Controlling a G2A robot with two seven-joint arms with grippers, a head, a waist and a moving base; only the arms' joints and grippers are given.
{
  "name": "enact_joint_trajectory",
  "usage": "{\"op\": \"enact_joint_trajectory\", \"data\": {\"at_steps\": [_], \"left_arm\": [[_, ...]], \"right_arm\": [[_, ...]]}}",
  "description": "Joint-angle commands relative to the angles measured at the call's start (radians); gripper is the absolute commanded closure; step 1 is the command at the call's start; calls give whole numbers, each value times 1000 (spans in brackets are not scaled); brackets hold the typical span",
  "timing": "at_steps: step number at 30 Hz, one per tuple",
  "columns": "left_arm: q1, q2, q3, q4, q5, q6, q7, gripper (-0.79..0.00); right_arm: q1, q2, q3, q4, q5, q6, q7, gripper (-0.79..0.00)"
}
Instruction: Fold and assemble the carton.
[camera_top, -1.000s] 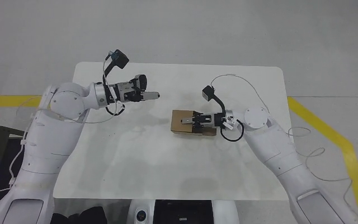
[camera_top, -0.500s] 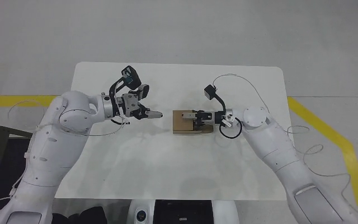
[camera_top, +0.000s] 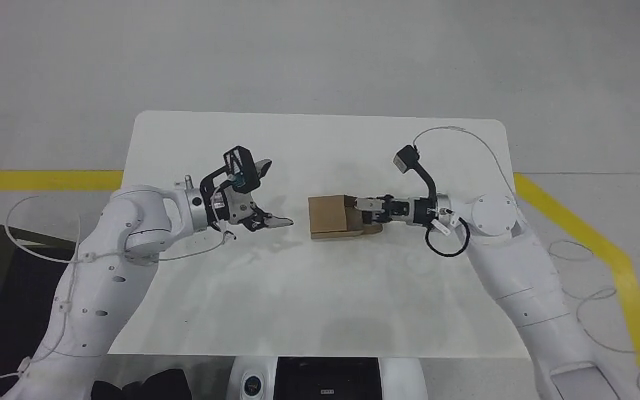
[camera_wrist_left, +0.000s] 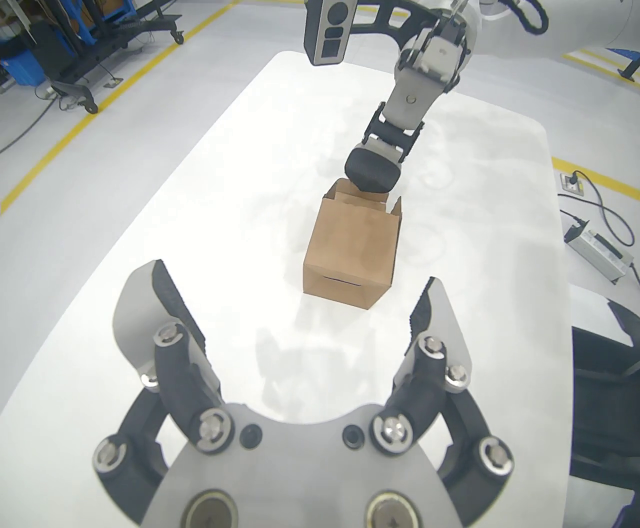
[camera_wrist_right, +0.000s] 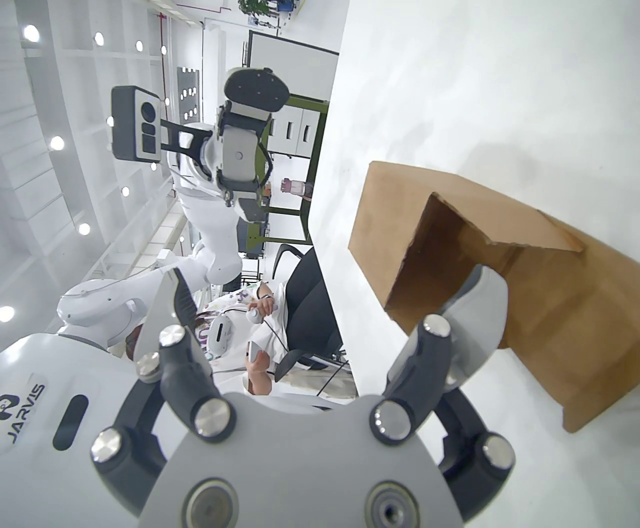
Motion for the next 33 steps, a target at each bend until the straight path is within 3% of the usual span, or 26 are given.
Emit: {"op": "enact_joint_trajectory", "data": {"at_steps": [1,15,24,33], "left_arm": [[-1,0,0,0,-13,1,-14,-785],[4,3,6,-14,28,7,-39,-785],[40,-5,67,76,142,-49,130,-785],[38,-18,127,155,232,-48,278,-785]], "right_arm": [[-18,9,29,-40,-1,9,6,-785],[-134,43,110,-223,-2,97,44,-785],[-177,47,86,-229,-28,99,26,-785],[-175,48,81,-217,-46,98,9,-785]]}}
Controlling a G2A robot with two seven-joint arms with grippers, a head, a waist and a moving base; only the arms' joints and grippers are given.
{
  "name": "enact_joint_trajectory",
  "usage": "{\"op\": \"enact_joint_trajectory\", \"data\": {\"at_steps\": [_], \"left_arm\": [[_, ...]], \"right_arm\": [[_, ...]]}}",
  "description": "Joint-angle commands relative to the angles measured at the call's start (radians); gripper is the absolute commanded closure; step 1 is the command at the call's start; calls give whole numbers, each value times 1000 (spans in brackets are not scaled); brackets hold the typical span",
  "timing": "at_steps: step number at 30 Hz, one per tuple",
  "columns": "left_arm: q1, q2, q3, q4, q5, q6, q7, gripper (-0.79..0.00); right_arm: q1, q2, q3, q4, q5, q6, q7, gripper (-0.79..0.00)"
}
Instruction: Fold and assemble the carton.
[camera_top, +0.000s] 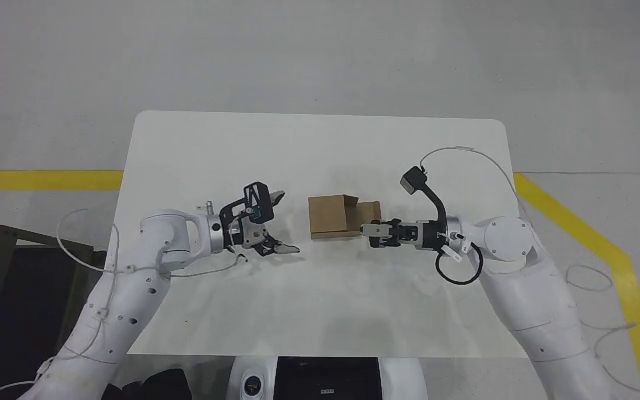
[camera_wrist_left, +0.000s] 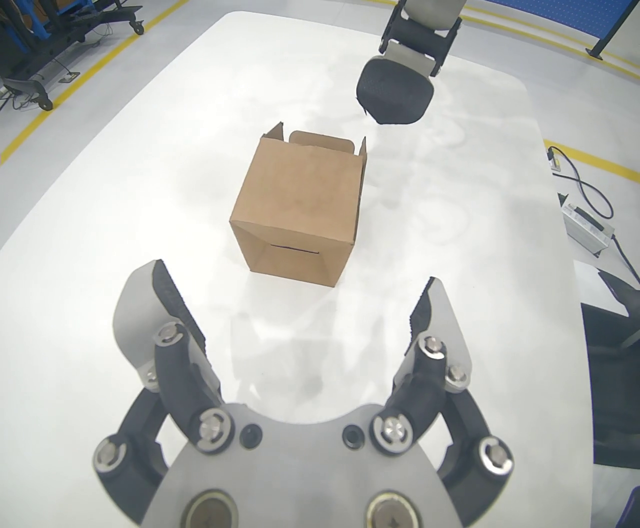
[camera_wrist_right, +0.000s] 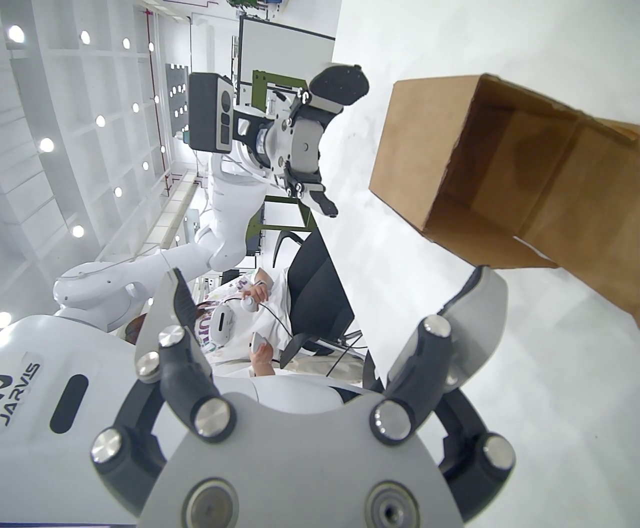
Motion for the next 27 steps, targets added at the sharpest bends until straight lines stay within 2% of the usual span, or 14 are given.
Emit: {"op": "enact_joint_trajectory", "data": {"at_steps": [1,14,22,27], "left_arm": [[-3,-3,13,17,4,4,19,-785],[-59,-41,123,118,60,105,144,-785],[-118,-65,173,188,20,112,133,-785],[-145,-77,196,220,-11,99,123,-785]], "right_arm": [[0,0,0,0,0,0,0,-785],[-25,-2,-41,30,28,27,-13,-785],[32,-18,-89,132,56,-19,-51,-785],[87,-28,-121,192,75,-75,-17,-785]]}}
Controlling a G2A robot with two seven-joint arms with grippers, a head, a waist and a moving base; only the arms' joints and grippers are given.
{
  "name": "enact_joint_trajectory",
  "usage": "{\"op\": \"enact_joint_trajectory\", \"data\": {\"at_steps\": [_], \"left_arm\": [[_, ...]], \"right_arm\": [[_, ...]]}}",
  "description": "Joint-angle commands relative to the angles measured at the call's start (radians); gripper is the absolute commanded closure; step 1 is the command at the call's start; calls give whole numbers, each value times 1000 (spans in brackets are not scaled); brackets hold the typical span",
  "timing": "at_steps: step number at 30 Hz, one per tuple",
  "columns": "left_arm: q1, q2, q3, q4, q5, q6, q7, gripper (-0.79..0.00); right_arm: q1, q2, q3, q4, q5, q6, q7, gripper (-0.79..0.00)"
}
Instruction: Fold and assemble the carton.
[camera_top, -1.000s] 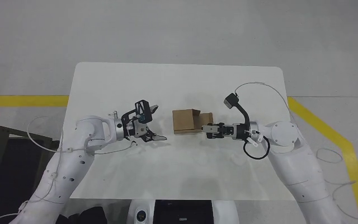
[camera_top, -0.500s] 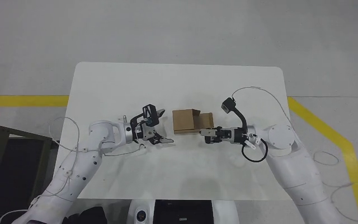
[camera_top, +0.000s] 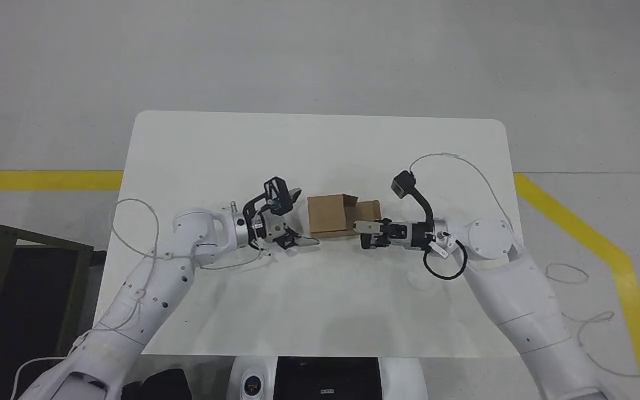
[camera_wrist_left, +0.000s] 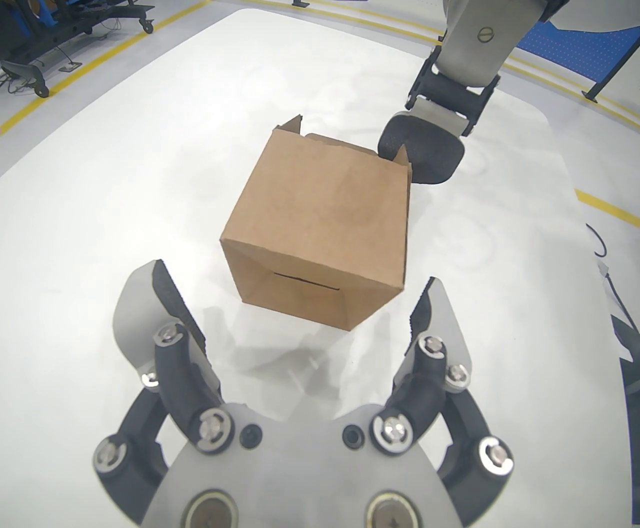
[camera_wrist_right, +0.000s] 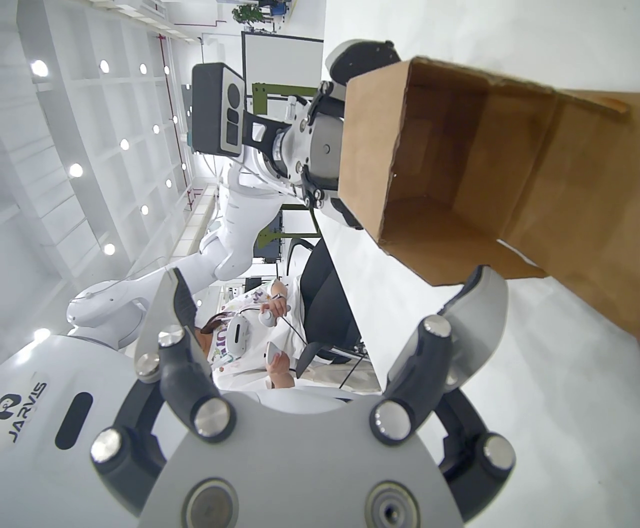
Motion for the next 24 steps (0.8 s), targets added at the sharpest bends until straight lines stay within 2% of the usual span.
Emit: {"op": "enact_joint_trajectory", "data": {"at_steps": [1,15,24], "left_arm": [[-9,-4,7,10,-7,-4,-2,-785],[-48,-22,34,66,-17,-50,3,-785],[-56,-24,33,77,-4,-87,12,-785]], "right_arm": [[25,-4,-14,25,4,-19,24,-785],[153,-53,-148,180,110,-108,117,-785],[224,-89,-212,273,149,-142,115,-785]]}}
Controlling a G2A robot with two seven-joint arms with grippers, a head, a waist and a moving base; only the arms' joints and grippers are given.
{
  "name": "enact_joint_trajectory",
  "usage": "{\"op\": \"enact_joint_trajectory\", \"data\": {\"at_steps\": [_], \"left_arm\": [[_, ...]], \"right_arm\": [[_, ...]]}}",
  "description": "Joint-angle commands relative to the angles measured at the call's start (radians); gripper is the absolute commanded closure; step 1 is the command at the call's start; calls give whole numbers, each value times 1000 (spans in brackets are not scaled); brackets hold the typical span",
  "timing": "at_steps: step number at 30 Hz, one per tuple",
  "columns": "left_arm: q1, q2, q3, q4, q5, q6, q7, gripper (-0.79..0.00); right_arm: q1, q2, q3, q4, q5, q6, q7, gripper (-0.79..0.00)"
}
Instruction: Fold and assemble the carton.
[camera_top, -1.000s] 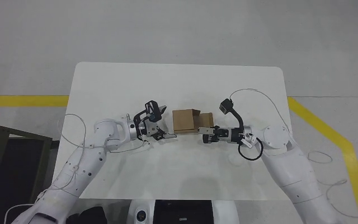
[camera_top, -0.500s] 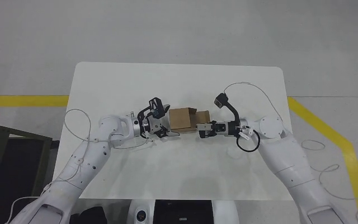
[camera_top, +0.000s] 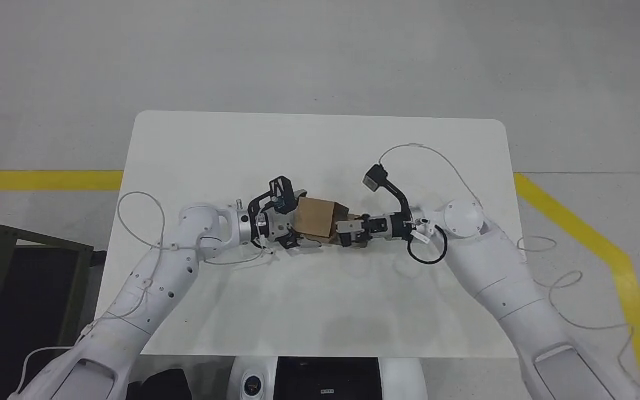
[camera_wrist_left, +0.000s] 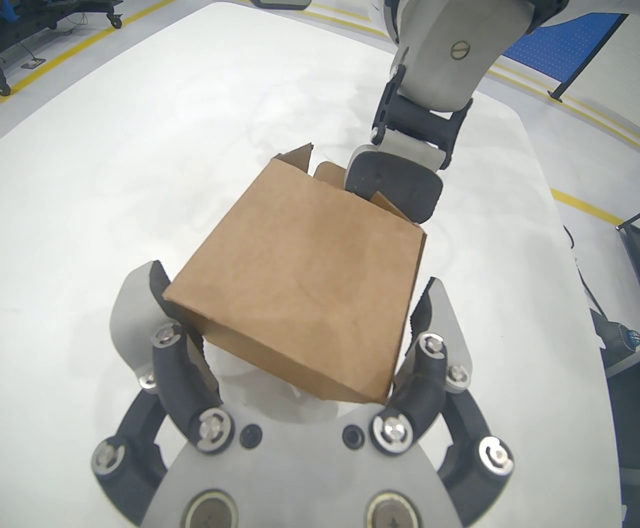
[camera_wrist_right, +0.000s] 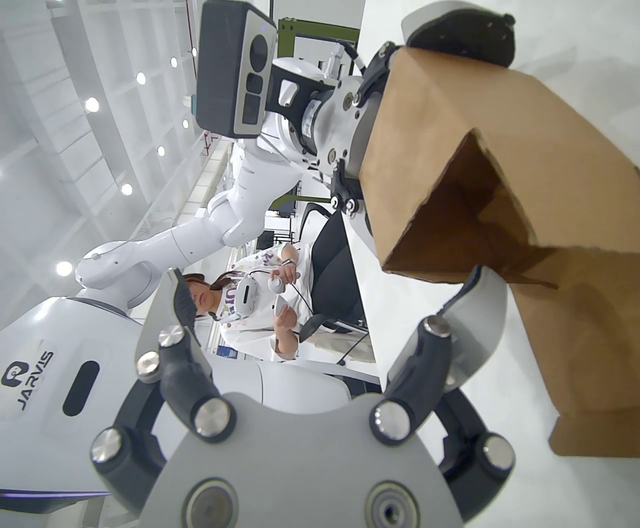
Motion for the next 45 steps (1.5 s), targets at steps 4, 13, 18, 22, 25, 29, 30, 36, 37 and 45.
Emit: {"op": "enact_joint_trajectory", "data": {"at_steps": [4,13,18,22,25,29,30,36,37,45], "left_arm": [[2,2,-8,-9,13,-14,-5,-785],[11,6,-16,-21,28,-33,-26,-785],[13,5,-19,-21,28,-31,-36,-785],[12,6,-24,-19,28,-31,-43,-785],[12,6,-27,-19,27,-31,-47,-785],[14,6,-28,-20,24,-32,-51,-785],[14,5,-27,-21,24,-31,-52,-785],[16,4,-26,-23,20,-35,-57,-785],[15,4,-26,-23,19,-35,-59,-785],[16,3,-29,-25,17,-41,-59,-785]], "right_arm": [[26,-19,-29,44,20,-15,-13,-785],[69,-54,-73,119,49,-44,-28,-785],[71,-63,-71,146,88,-69,-10,-785],[62,-52,-32,154,111,-88,23,-785],[49,-32,9,129,100,-69,52,-785],[24,-3,53,74,58,-17,105,-785],[19,4,63,67,41,-11,111,-785],[20,16,96,76,6,-29,82,-785],[27,15,92,84,-6,-35,74,-785],[98,-13,39,162,-26,-100,22,-785]]}}
